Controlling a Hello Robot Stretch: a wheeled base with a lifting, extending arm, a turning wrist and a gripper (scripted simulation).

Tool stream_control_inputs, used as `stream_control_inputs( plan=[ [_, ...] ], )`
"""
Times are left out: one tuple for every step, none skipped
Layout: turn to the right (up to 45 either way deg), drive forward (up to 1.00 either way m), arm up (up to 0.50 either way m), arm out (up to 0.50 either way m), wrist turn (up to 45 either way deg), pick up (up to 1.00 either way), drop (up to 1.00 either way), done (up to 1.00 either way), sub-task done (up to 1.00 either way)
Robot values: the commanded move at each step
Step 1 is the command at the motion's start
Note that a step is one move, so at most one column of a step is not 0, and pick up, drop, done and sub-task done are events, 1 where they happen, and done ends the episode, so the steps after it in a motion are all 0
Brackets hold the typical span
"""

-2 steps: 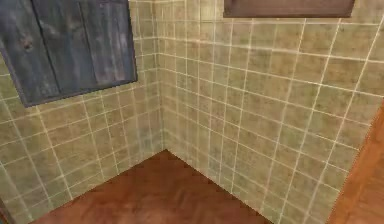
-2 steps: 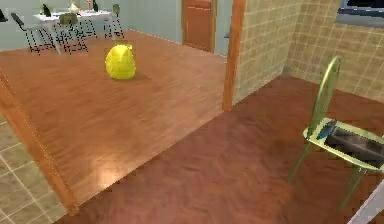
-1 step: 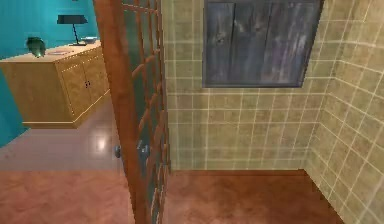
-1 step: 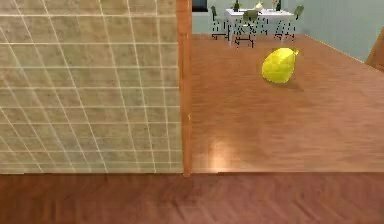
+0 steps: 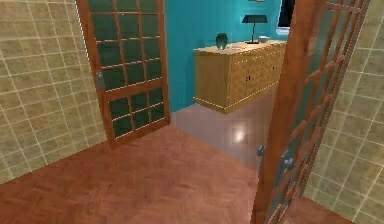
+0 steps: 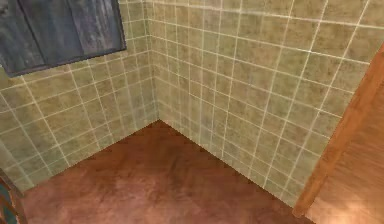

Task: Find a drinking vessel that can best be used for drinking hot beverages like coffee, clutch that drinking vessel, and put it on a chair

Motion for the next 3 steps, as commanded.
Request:
stream_control_inputs(
  plan=[
    [-21.0,0.0,0.0,0.0,0.0,0.0,0.0,0.0,0.0],
    [0.0,1.0,0.0,0.0,0.0,0.0,0.0,0.0,0.0],
    [-15.0,0.0,0.0,0.0,0.0,0.0,0.0,0.0,0.0]
  ],
)
